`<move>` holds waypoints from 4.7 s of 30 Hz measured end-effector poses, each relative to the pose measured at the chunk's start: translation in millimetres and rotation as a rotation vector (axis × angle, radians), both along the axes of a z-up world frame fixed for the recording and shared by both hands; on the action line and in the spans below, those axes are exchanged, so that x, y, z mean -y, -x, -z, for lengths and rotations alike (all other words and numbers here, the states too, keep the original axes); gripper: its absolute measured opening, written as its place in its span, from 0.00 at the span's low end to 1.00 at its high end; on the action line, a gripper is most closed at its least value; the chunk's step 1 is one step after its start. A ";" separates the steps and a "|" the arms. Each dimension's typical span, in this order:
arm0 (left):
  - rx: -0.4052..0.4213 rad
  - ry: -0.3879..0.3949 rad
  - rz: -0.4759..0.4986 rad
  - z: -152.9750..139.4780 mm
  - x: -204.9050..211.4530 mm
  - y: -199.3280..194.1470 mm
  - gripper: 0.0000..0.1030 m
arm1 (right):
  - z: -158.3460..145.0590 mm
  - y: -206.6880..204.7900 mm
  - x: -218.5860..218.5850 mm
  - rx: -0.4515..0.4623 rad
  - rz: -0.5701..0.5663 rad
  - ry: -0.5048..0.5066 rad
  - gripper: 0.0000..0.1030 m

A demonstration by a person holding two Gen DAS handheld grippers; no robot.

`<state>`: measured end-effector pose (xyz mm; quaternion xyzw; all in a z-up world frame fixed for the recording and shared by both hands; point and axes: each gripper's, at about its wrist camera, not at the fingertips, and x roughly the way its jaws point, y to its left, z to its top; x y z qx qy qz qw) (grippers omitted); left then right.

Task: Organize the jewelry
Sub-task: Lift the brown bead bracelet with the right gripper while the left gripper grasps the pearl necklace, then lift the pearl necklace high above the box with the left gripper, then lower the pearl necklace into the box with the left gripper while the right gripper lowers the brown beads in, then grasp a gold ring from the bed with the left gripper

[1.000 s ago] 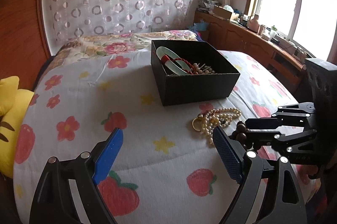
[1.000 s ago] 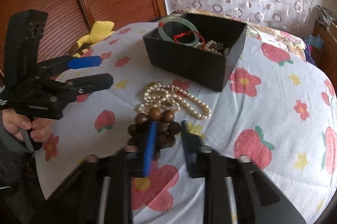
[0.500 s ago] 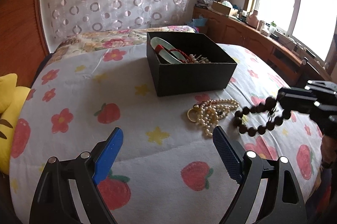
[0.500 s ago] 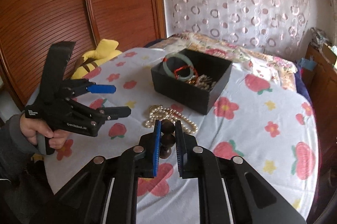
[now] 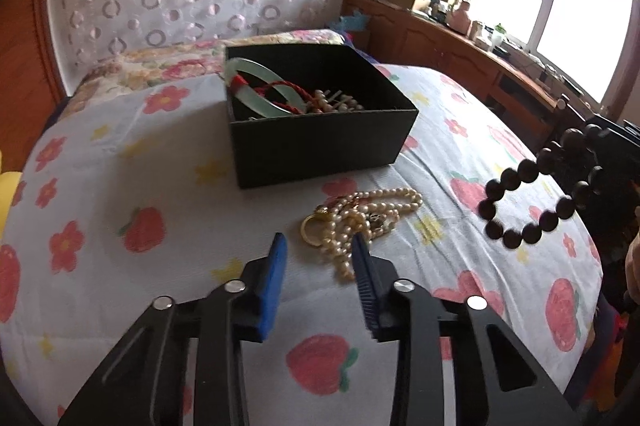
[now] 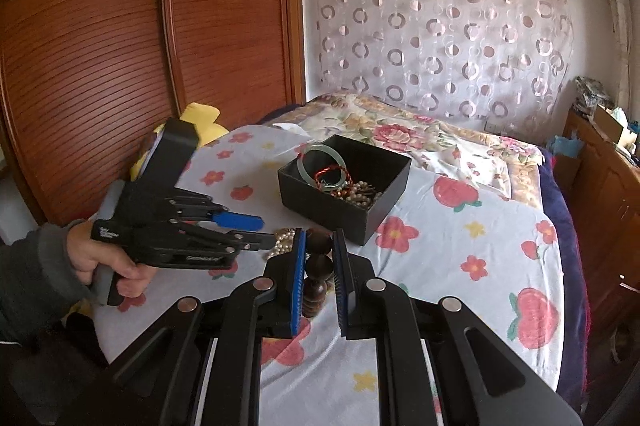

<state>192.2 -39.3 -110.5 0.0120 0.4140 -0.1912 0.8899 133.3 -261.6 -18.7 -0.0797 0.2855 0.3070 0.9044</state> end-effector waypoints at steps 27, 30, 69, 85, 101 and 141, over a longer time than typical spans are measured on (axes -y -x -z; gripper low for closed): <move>-0.009 -0.039 0.046 9.7 21.5 1.1 0.09 | 13.7 0.2 5.8 -0.033 0.020 0.006 0.15; -0.016 -0.018 0.056 9.0 19.0 1.5 0.04 | 15.0 0.1 5.6 -0.036 0.021 0.008 0.15; 0.385 0.059 0.003 -214.1 14.1 -4.6 0.03 | -60.4 -49.3 1.0 0.088 0.082 -0.022 0.14; 0.299 0.021 -0.071 -182.5 2.6 -74.8 0.04 | -58.9 -108.7 -17.5 0.036 0.097 -0.011 0.15; 0.199 -0.029 -0.089 -92.8 -24.0 -68.0 0.08 | -14.5 -163.0 -52.2 -0.058 0.119 0.015 0.15; 0.111 -0.074 0.020 -9.1 -8.2 -6.7 0.72 | 38.9 -75.5 -12.7 -0.097 0.101 0.051 0.40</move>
